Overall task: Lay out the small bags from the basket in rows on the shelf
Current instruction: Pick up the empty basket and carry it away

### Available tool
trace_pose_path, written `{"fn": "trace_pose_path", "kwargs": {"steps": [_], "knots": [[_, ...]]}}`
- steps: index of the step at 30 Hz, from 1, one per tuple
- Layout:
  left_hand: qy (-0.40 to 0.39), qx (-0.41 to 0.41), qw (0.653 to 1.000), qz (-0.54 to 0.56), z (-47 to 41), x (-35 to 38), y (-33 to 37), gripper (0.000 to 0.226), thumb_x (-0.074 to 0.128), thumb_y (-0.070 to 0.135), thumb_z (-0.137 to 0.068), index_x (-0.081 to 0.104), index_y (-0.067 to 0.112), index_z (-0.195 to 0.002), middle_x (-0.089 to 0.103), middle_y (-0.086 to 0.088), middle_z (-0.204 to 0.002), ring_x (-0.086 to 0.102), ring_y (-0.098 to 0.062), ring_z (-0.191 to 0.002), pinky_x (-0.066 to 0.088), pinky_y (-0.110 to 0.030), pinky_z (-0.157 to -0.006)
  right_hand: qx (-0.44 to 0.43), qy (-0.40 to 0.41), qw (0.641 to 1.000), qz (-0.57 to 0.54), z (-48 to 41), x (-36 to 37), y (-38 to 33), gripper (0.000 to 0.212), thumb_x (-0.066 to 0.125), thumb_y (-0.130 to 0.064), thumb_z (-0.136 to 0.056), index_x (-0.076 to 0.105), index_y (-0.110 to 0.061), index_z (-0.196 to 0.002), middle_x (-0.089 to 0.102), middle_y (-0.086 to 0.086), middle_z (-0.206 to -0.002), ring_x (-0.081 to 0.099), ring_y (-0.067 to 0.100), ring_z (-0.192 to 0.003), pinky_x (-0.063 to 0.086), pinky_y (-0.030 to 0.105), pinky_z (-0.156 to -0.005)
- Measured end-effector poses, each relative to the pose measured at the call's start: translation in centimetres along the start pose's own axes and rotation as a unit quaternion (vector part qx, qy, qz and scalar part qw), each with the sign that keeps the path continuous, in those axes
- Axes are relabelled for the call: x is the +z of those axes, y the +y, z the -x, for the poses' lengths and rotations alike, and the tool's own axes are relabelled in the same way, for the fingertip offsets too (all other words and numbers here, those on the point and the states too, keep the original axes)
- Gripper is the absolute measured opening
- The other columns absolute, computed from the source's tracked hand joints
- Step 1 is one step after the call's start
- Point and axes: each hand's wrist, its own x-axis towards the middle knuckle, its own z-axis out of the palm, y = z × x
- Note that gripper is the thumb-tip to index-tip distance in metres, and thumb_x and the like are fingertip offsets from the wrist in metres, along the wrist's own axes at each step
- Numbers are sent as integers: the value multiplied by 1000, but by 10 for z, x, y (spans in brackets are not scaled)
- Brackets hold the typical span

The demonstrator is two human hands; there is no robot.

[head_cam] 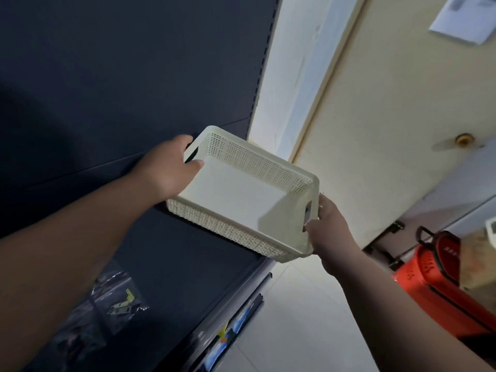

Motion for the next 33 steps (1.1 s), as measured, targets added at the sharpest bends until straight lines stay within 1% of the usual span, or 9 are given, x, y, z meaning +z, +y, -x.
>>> {"fn": "trace_pose_path", "kwargs": {"steps": [3, 5, 10, 14, 16, 20, 24, 28, 33], "knots": [[-11, -6, 1000, 15, 0, 19, 9, 17, 53, 29, -90, 60, 19, -102, 67, 1, -97, 63, -20, -83, 50, -35, -73, 21, 30, 999, 3, 8, -24, 10, 59, 29, 6, -81, 48, -32, -123, 60, -7, -101, 61, 22, -87, 46, 27, -51], [-22, -6, 999, 38, 2, 36, 21, 13, 53, 26, -90, 62, 22, -98, 67, 3, -89, 63, -18, -79, 50, -33, -69, 38, 57, 998, 6, 7, -44, 24, 60, 30, 3, -84, 42, -26, -135, 59, -4, -107, 60, 22, -94, 46, 27, -54], [-31, 20, 995, 93, 17, 96, 74, 17, 50, 17, -90, 61, 24, -102, 68, 5, -94, 65, -20, -84, 53, -35, -75, 52, 135, 989, 2, 8, -107, 63, 51, 33, 2, -82, 54, -23, -121, 60, -2, -92, 57, 17, -82, 41, 26, -60], [-48, 54, 991, 108, 34, 158, 130, 21, 49, 16, -91, 58, 28, -105, 66, 6, -96, 63, -18, -85, 48, -30, -67, 50, 197, 979, 7, 12, -176, 100, 48, 36, 2, -82, 57, -24, -116, 59, -7, -87, 54, 13, -79, 41, 28, -62], [-63, 68, 989, 115, 43, 194, 163, 21, 49, 16, -89, 58, 29, -104, 66, 4, -96, 64, -18, -83, 53, -34, -69, 55, 218, 974, 13, 14, -217, 123, 46, 38, 3, -83, 57, -25, -114, 59, -8, -87, 54, 13, -79, 42, 29, -63], [-99, 95, 985, 108, 64, 270, 235, 20, 49, 18, -88, 57, 31, -100, 64, 8, -85, 64, -19, -78, 55, -39, -71, 72, 254, 964, 27, 19, -305, 170, 39, 42, -1, -87, 56, -29, -111, 59, -10, -87, 55, 13, -81, 48, 36, -74], [-123, 129, 979, 95, 87, 344, 301, 22, 49, 18, -90, 54, 32, -106, 58, 11, -84, 59, -19, -80, 48, -33, -68, 102, 294, 949, 40, 26, -388, 216, 33, 46, -10, -91, 53, -34, -113, 57, -16, -89, 55, 15, -86, 50, 43, -81], [-155, 162, 970, 98, 109, 405, 363, 28, 50, 18, -90, 55, 27, -116, 56, 15, -83, 58, -20, -83, 43, -32, -69, 128, 335, 933, 31, 39, -463, 250, 31, 46, -10, -89, 56, -34, -105, 60, -13, -90, 57, 13, -84, 50, 39, -77], [-192, 203, 956, 93, 120, 464, 428, 30, 50, 18, -90, 54, 26, -119, 57, 10, -87, 56, -18, -85, 37, -29, -63, 157, 368, 916, 34, 48, -531, 283, 34, 45, -12, -88, 54, -31, -115, 60, -11, -90, 57, 15, -83, 52, 39, -72]]}}
